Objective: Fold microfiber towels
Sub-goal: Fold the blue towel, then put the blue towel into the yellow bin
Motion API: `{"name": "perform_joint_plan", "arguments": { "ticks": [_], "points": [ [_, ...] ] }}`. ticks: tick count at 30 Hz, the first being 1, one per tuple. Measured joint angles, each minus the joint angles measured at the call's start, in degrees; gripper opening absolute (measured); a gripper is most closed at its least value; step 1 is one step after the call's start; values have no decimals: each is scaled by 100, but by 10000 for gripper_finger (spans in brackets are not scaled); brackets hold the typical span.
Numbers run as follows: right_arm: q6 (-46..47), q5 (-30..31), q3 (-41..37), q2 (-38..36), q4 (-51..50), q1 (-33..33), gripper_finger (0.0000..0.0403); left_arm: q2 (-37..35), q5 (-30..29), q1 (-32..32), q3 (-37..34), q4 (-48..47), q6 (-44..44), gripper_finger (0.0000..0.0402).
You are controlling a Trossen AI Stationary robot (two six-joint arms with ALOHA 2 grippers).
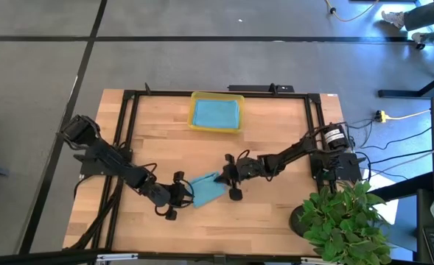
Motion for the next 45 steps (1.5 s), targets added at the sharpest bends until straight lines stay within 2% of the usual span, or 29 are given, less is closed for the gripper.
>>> {"name": "perform_joint_plan", "arguments": {
  "ticks": [4,10,14,18,21,25,28,31,35,38,45],
  "points": [
    [353,133,0,135,-26,-189,10,74,-2,0,1,117,3,80],
    [488,125,0,115,65,-227,47,76,70,-16,0,488,449,81],
    [450,-105,103,-21,156,-181,71,76,269,-48,0,783,899,84],
    [392,-306,124,-240,94,-41,94,77,293,-72,48,771,676,84],
    [88,-328,125,-328,83,118,110,78,252,-68,136,714,635,82],
    [-1076,-480,125,-330,-59,505,138,78,248,-134,483,394,1122,86],
    [-1489,-145,122,-330,-317,861,171,78,67,-175,989,-522,1236,87],
    [-1706,599,122,-330,-447,1125,208,78,-157,-156,1422,-1509,1092,85],
    [-1821,1426,191,-330,-756,1320,250,78,-184,-63,1537,-1871,662,98],
    [-1815,1613,338,-307,-936,1348,265,160,-118,-6,1537,-2041,499,124],
    [-1801,1641,463,-284,-1056,1286,268,599,-74,-23,1541,-2028,533,207]
  ]
}}
